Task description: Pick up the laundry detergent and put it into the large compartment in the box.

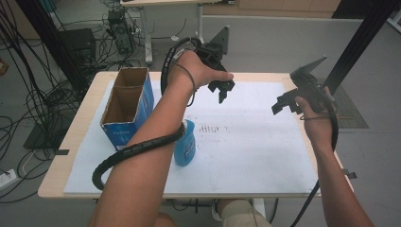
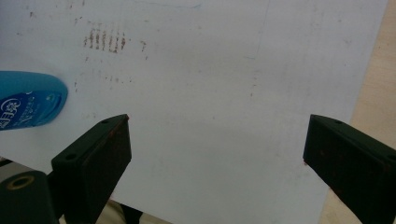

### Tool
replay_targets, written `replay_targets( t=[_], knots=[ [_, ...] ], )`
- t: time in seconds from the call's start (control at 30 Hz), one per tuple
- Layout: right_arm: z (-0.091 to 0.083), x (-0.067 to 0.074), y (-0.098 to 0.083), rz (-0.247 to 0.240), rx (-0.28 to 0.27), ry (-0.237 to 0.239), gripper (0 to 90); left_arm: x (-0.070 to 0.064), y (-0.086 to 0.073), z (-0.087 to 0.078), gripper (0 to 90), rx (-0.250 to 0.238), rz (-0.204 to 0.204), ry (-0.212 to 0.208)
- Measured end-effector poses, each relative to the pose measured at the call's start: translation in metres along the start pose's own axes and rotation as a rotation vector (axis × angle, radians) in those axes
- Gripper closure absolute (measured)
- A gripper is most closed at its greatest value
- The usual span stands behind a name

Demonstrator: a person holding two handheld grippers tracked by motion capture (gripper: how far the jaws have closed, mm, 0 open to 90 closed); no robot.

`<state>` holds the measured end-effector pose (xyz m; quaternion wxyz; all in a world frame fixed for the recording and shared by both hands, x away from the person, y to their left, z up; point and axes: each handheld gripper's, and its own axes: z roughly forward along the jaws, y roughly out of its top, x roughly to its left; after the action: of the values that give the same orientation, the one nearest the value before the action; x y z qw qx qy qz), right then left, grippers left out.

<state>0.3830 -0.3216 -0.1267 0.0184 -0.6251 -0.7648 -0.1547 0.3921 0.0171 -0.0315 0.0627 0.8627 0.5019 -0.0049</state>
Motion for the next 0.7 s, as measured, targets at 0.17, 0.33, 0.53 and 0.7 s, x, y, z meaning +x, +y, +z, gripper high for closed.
replay_targets(
  t=[0.17, 0.33, 0.53, 0.7],
  knots=[
    [-0.0008, 0.0, -0.0008, 0.0, -0.002, 0.0, 7.6, -0.0005, -0.0004, 0.0004, 6.1, -0.001, 0.001, -0.001],
    [-0.0009, -0.0001, -0.0018, 0.001, -0.003, 0.001, 7.6, -0.0015, -0.0004, 0.0, 6.1, 0.002, 0.003, 0.001],
    [-0.0032, -0.0002, -0.0034, 0.004, -0.007, 0.001, 7.6, -0.0019, -0.0012, -0.0014, 6.1, 0.001, 0.002, 0.003],
    [-0.0047, 0.0001, -0.0042, 0.004, -0.01, -0.001, 7.6, -0.0002, -0.0025, -0.0029, 6.0, -0.001, -0.004, 0.01]
  ],
)
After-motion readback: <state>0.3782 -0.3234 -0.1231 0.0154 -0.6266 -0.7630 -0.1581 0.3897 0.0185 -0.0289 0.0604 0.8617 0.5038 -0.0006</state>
